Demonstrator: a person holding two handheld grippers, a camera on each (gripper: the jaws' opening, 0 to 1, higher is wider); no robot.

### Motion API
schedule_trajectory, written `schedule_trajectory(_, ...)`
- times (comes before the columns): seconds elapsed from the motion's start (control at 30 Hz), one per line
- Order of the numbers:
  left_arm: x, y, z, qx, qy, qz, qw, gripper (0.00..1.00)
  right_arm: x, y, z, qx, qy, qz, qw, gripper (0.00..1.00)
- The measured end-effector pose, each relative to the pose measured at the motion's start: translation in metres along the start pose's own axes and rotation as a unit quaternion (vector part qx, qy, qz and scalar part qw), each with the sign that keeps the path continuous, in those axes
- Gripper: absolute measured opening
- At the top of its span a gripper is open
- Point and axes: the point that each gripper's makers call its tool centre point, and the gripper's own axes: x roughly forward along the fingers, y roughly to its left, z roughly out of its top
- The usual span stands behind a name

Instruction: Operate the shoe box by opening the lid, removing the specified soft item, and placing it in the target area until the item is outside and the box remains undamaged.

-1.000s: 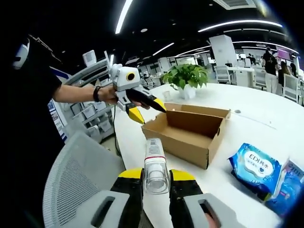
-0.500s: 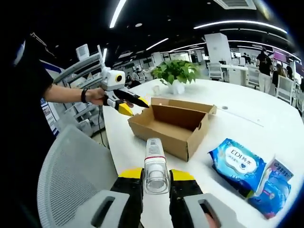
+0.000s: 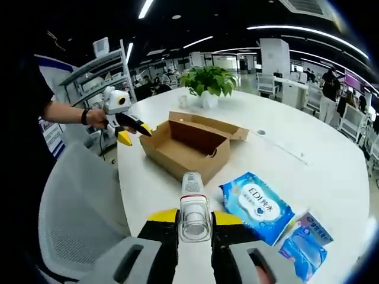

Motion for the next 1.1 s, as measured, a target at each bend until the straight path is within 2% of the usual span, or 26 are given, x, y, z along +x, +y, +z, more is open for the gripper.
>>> schedule_trajectory(0.4, -0.004, -0.013, -0.013, -0.026, -0.005, 0.023, 0.9994, 0.47, -0.018, -0.052, 0.008, -0.036, 0.034, -0.007, 0.9987, 0.16)
schedule_trajectory(0.77, -0.006, -0.018, -0.011, -0.038, -0.013, 0.044, 0.9982, 0.47, -0.024, -0.097, 0.016, -0.091, 0.079, -0.012, 0.9927, 0.16)
schedule_trajectory(0.93, -0.01, -0.017, -0.012, -0.035, -0.011, 0.058, 0.9976, 0.47, -0.025, -0.117, 0.019, -0.135, 0.113, -0.016, 0.9842, 0.16)
schedule_trajectory(1.1, -0.016, -0.013, -0.016, -0.039, -0.009, 0.07, 0.9967, 0.47, -0.025, -0.143, 0.028, -0.184, 0.151, -0.021, 0.9711, 0.16)
